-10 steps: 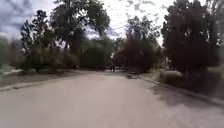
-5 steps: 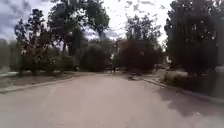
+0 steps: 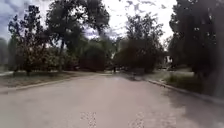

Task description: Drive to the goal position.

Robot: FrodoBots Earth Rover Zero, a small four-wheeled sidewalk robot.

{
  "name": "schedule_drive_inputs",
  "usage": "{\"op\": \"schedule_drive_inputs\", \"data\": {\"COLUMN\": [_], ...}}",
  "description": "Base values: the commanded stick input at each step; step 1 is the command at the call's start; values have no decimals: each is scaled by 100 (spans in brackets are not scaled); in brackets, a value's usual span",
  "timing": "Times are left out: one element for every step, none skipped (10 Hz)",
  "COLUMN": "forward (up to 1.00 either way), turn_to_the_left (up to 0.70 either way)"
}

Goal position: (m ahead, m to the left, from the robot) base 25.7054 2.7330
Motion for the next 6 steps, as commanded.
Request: {"op": "schedule_drive_inputs", "data": {"forward": [85,85,85,85,85,85], "turn_to_the_left": [0,0,0,0,0,0]}}
